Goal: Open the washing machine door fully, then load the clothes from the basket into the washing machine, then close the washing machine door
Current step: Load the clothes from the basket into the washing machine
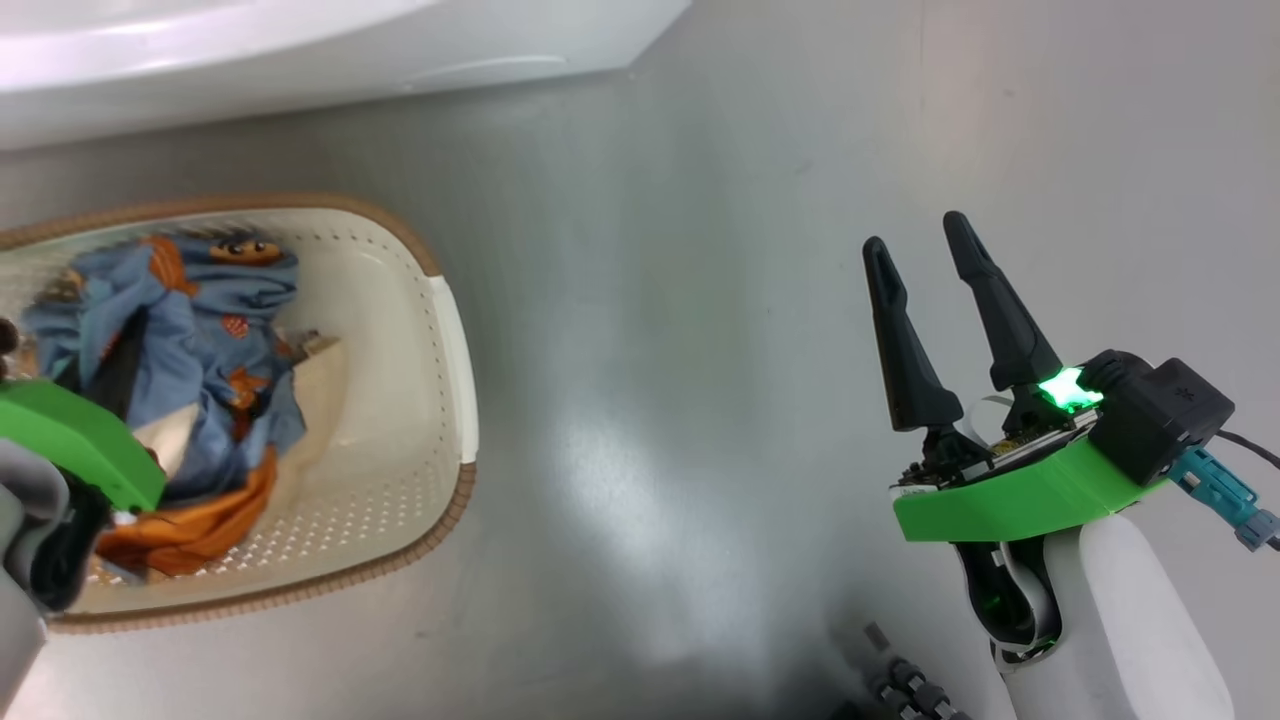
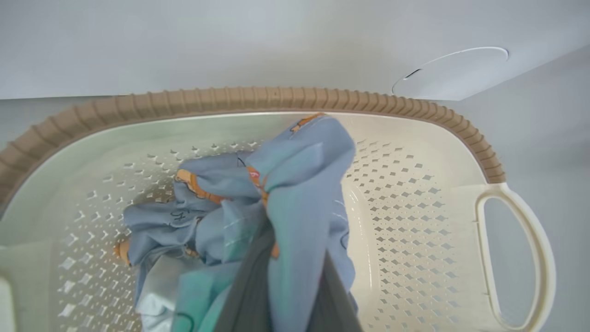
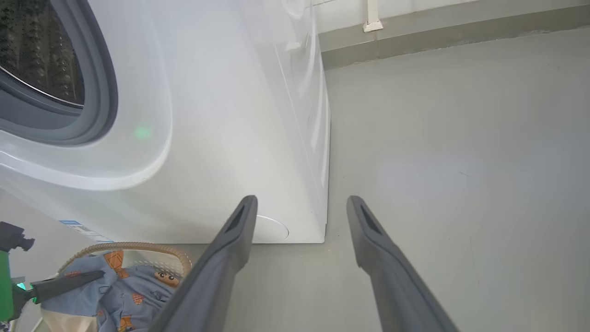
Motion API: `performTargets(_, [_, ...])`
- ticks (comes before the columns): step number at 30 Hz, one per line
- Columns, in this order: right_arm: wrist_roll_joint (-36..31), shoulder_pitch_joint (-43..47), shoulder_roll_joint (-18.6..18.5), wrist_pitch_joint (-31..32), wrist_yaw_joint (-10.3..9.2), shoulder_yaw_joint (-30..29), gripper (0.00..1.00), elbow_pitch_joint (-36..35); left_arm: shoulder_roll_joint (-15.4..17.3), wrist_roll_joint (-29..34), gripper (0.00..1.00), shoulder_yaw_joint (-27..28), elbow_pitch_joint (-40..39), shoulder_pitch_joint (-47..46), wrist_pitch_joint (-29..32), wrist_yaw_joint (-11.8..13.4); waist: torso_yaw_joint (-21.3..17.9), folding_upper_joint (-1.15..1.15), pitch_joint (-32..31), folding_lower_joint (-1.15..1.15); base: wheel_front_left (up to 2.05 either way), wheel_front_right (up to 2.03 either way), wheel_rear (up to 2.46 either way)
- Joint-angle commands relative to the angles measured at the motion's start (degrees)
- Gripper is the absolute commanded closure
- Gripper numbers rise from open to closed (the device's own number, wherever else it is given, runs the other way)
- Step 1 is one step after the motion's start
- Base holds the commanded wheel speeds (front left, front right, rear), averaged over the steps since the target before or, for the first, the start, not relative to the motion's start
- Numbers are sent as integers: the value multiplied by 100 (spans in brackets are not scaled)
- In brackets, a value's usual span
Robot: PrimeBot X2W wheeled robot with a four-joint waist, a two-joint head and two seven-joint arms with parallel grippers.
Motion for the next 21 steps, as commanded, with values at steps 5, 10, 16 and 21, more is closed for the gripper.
performTargets(5, [34, 122, 27, -27, 16, 102, 0, 4, 362, 375, 100, 560, -382, 384, -70, -16, 184, 0, -383, 0, 0, 0, 0])
performTargets(10, [36, 134, 27, -27, 16, 97, 0, 61, 435, 717, 100, 1084, -714, 650, -71, -16, 219, 0, -524, 0, 0, 0, 0])
performTargets(16, [70, 205, 27, -27, 16, 52, 0, 143, 514, 1181, 100, 1908, -1229, 1217, -71, -16, 273, 0, -792, 0, 0, 0, 0])
performTargets(21, [91, 272, 27, -27, 16, 13, 0, 207, 547, 1477, 100, 2601, -1705, 1729, -72, -16, 324, 0, -1056, 0, 0, 0, 0])
